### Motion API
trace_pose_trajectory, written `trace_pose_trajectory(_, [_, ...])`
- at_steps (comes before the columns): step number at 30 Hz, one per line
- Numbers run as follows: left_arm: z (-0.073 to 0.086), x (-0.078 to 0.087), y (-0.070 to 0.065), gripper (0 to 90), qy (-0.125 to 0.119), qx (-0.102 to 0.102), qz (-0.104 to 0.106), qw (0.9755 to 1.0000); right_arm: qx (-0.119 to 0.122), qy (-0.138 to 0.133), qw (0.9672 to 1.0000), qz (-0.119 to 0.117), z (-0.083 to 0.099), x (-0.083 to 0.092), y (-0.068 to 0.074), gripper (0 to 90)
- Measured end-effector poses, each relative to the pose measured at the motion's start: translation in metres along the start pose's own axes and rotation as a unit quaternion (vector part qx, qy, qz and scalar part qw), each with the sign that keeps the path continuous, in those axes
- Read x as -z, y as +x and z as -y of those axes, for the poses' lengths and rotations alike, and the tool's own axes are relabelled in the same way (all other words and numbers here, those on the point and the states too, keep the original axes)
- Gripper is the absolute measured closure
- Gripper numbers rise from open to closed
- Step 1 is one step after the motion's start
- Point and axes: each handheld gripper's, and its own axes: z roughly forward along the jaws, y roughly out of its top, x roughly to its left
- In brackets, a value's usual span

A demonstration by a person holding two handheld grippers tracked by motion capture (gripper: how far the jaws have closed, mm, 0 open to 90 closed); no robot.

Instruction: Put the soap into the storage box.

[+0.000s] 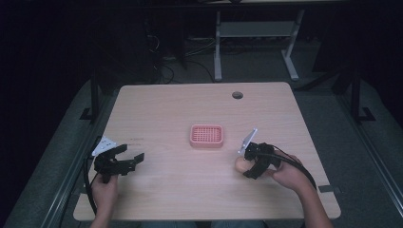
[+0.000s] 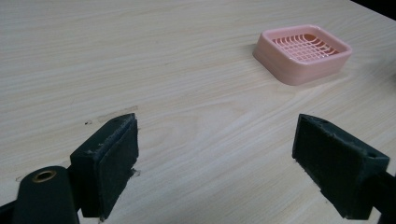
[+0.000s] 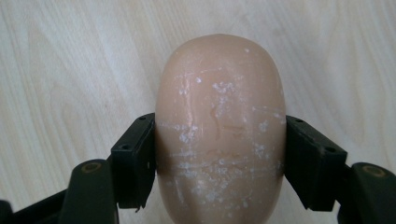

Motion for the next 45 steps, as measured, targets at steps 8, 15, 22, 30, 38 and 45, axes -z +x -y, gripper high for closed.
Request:
trace_pose_trajectory(8, [0.0,0.0,0.0,14.2,0.0,0.001,0.0,1.0,0.005,-0.014,0.9999,-0.004,-0.011,0.003,-0.008,32.0])
trace_pose_trajectory(15, [0.0,0.001,0.001,14.2,0.001,0.002,-0.001,1.0,0.008,-0.023,0.9997,-0.01,-0.025,0.006,-0.015,32.0])
trace_pose_trajectory(22, [0.001,0.0,0.0,14.2,-0.005,0.01,0.0,0.9999,0.007,-0.025,0.9996,-0.009,-0.035,0.007,-0.02,32.0])
trace_pose_trajectory(30, [0.0,0.001,0.0,14.2,-0.004,0.01,0.0,0.9999,0.0,-0.027,0.9994,-0.019,-0.042,0.002,-0.03,32.0])
trace_pose_trajectory(38, [0.001,0.0,0.0,14.2,-0.003,0.01,0.0,0.9999,0.0,-0.034,0.999,-0.027,-0.048,0.002,-0.033,32.0])
trace_pose_trajectory(45, [0.0,0.001,0.001,14.2,-0.002,0.01,0.0,1.0,0.011,-0.042,0.9987,-0.025,-0.062,0.008,-0.035,32.0])
